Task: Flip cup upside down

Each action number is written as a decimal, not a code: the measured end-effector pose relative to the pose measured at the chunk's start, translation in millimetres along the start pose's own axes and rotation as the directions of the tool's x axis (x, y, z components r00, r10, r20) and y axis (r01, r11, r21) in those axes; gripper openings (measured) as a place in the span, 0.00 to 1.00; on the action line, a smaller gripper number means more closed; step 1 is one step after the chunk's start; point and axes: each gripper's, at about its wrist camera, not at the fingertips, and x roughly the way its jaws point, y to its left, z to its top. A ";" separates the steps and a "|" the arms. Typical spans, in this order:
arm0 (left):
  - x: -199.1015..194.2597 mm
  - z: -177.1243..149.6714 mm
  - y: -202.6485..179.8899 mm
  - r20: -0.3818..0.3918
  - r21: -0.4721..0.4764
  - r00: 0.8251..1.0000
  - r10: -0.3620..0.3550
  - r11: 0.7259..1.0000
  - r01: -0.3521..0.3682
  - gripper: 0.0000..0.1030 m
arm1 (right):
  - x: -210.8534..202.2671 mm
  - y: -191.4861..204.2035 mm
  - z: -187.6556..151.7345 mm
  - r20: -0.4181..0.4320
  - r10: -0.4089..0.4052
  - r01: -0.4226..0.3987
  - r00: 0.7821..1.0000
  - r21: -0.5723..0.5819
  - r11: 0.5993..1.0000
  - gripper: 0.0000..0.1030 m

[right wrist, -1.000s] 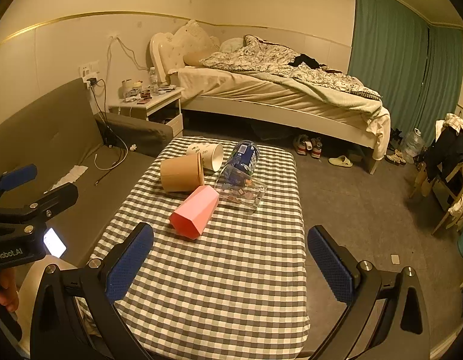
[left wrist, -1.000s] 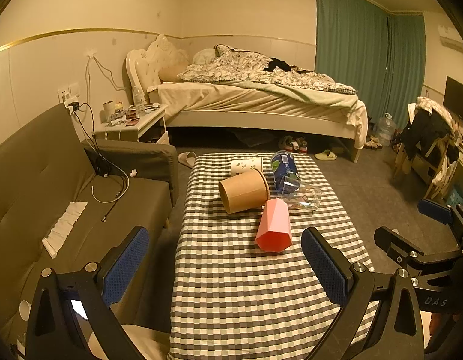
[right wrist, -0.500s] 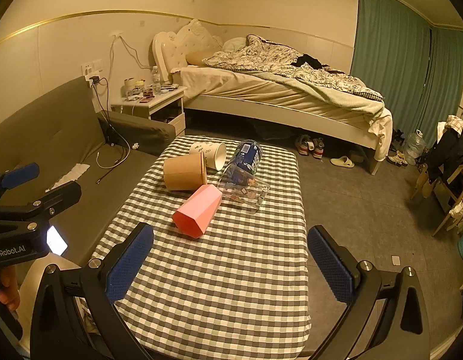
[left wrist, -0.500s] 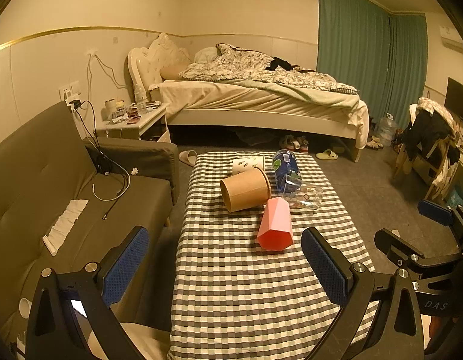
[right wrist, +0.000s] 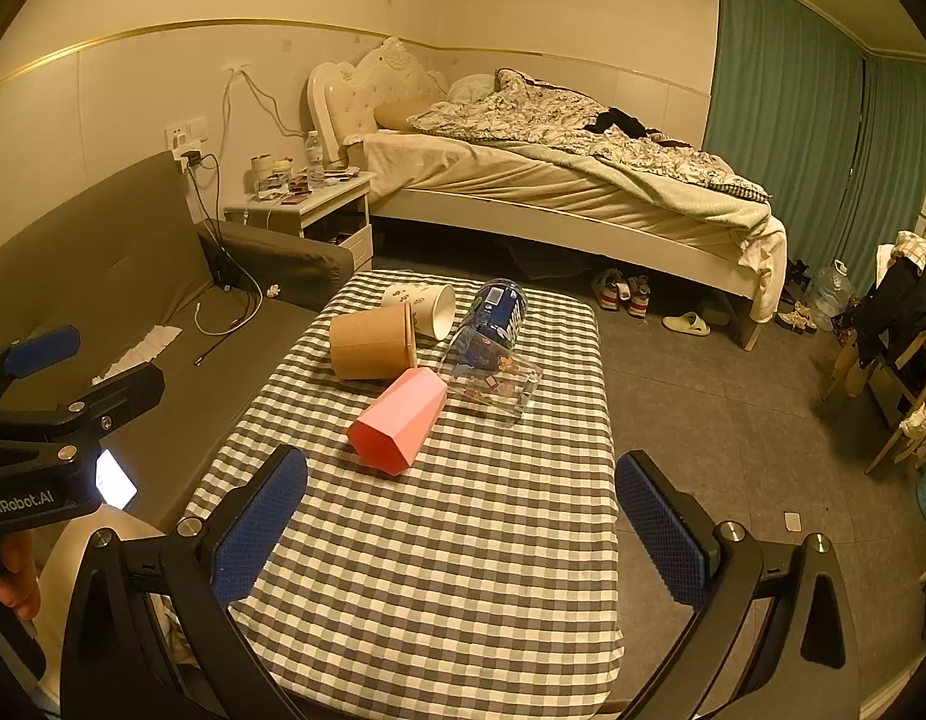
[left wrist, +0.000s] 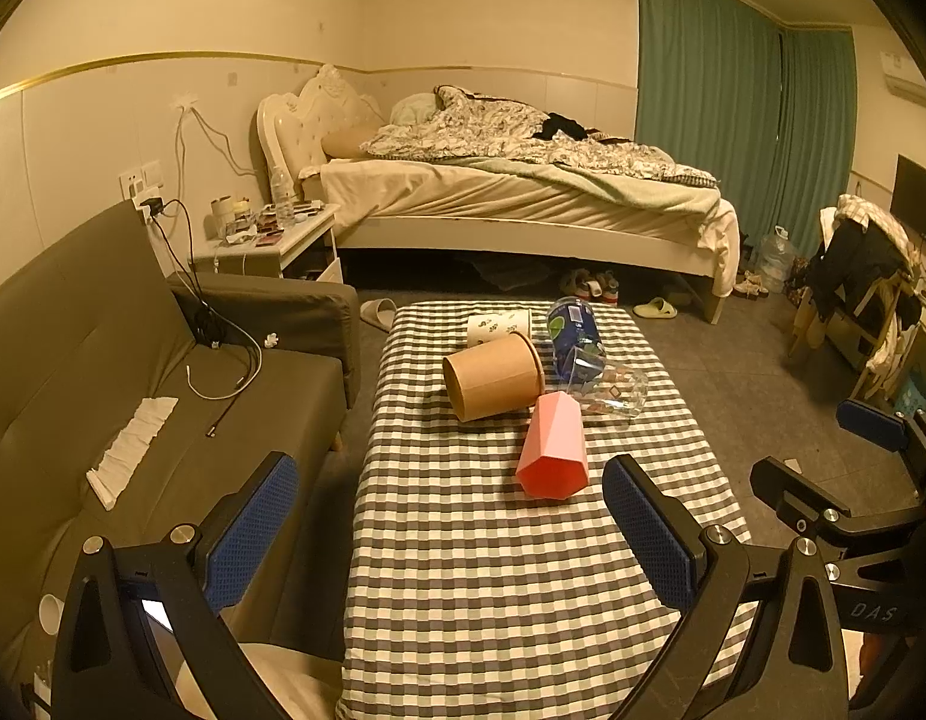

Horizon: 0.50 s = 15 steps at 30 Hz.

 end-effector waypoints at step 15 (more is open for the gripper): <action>0.8 -1.6 3.8 -0.007 -0.004 1.000 0.003 1.000 -0.003 1.00 | 2.5 2.3 -0.4 -0.004 0.005 -0.005 1.000 -0.003 1.000 1.00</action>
